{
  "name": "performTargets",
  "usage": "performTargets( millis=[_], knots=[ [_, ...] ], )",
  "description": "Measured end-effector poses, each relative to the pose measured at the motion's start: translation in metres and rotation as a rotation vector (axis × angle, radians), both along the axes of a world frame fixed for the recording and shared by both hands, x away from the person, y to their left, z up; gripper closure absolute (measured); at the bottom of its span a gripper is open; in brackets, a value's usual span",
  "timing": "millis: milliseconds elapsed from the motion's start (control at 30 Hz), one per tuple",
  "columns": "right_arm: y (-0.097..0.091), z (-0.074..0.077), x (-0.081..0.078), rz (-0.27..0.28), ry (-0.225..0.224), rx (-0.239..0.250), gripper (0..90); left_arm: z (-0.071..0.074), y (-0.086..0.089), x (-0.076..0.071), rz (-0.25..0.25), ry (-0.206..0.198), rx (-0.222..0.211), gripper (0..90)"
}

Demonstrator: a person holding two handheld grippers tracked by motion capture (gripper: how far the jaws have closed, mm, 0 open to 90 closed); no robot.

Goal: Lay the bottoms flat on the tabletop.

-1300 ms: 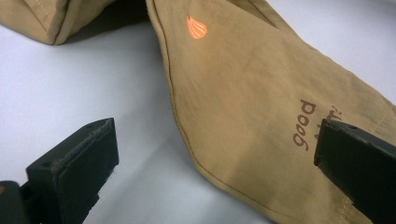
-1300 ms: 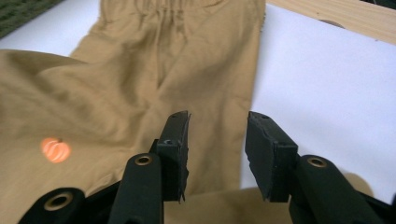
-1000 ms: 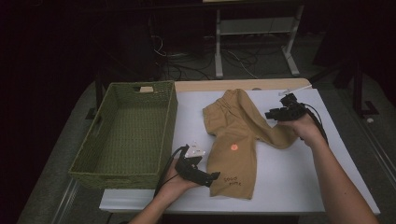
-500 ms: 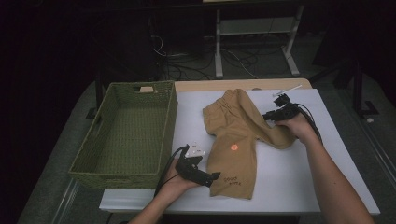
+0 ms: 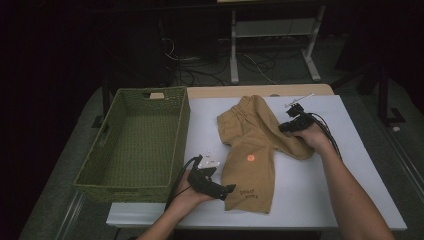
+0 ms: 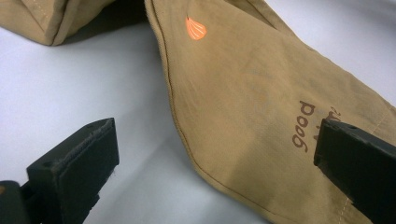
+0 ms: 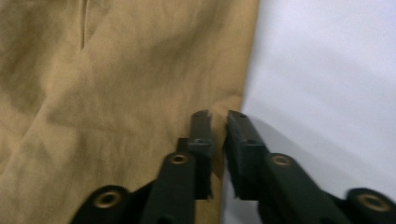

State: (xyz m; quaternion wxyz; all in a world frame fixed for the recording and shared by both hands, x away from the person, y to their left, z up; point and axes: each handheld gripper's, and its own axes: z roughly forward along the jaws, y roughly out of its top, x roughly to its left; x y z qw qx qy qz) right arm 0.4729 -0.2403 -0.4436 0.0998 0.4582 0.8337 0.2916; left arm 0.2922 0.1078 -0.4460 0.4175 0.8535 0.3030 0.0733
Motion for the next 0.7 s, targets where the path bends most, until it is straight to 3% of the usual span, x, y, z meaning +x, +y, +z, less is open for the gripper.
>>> performTargets(
  millis=[100, 333, 700],
  knots=[
    [0.000, 0.000, 0.000, 0.008, 0.002, 0.007, 87.4, 0.001, -0.001, 0.000, 0.000, -0.003, 0.000, 0.0],
    [0.000, 0.005, -0.003, 0.004, -0.028, -0.006, 88.4, 0.000, 0.000, 0.001, -0.001, -0.001, -0.003, 0.0],
    [-0.024, 0.020, -0.001, -0.073, -0.080, 0.021, 88.4, 0.001, -0.001, 0.001, 0.004, 0.000, -0.002, 0.0]
  ],
)
